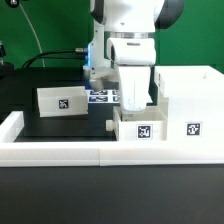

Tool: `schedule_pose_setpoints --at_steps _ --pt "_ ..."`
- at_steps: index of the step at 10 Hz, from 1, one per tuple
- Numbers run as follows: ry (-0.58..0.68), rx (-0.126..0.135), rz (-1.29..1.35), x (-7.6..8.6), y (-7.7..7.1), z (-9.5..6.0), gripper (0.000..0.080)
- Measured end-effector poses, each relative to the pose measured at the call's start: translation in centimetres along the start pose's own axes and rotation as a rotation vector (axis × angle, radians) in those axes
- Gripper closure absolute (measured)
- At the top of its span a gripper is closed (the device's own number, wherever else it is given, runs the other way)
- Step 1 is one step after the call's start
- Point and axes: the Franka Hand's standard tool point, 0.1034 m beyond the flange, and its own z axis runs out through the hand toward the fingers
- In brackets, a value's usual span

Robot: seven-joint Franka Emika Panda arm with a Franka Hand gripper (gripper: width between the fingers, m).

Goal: Assemble drawer

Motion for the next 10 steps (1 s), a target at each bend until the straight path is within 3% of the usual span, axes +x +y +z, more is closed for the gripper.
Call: schedule_pose_setpoints --at_steps 10 --pt "0.001 -0.003 0.107 0.9 0.31 -0.12 0.0755"
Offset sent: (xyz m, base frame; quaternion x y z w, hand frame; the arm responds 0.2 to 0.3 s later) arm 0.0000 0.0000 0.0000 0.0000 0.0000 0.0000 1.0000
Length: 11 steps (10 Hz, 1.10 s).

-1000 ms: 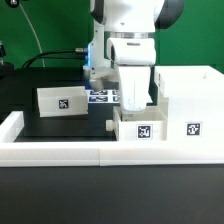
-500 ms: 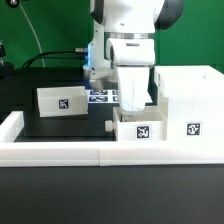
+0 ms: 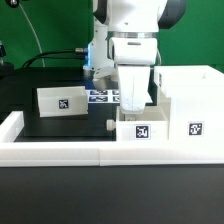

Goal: Assemble drawer

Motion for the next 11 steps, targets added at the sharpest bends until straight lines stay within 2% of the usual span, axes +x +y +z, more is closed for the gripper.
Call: schedule_pose_setpoints --at_steps 5,11 --pt "-0.002 0.008 0.0 -0.41 -0.5 0.24 0.0755" --pt "-0.003 0.009 -0.005 -0.18 -0.58 0.22 0.0755"
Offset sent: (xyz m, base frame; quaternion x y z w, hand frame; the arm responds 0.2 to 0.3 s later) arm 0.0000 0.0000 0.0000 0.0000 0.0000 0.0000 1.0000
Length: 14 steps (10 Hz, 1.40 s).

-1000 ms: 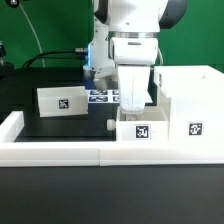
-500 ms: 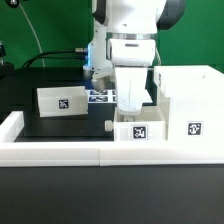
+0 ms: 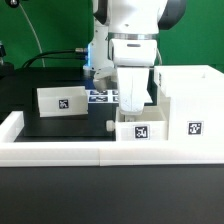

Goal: Assemble drawer

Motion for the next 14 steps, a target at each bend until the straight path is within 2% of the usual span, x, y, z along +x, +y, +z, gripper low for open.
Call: schedule_pose_setpoints --at_steps 12,14 --pt "-0.01 -0.006 -0.028 -0.23 0.06 -0.02 0.0755" --pt "-0.014 0.003 -0.031 -0.24 -0.03 -0.05 0.0755"
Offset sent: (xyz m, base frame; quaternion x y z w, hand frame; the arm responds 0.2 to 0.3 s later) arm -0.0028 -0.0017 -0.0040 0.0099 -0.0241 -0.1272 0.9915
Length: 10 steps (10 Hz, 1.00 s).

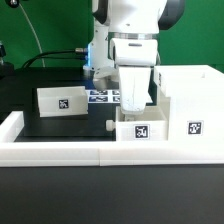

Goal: Assemble drawer

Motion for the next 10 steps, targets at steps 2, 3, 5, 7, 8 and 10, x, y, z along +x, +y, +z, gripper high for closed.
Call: schedule_pose_setpoints --at_steps 2,3,5,7,8,10 --pt "-0.009 0.026 0.001 -0.25 -0.1 0.03 0.0755" --pt "-0.015 0.041 0.0 -0.34 -0.12 0.0 0.0755" --pt "-0.015 0.04 -0.004 -0.09 -0.07 -0.04 0.0755" --pt "-0.015 0.04 -0.003 -0.16 -0.08 -0.02 0.0755" --pt "-0.015 0.04 -0.003 -0.13 -0.1 -0.01 0.0755" --pt "-0.012 0.038 -0.01 0.54 -0.15 -0.06 0.0755"
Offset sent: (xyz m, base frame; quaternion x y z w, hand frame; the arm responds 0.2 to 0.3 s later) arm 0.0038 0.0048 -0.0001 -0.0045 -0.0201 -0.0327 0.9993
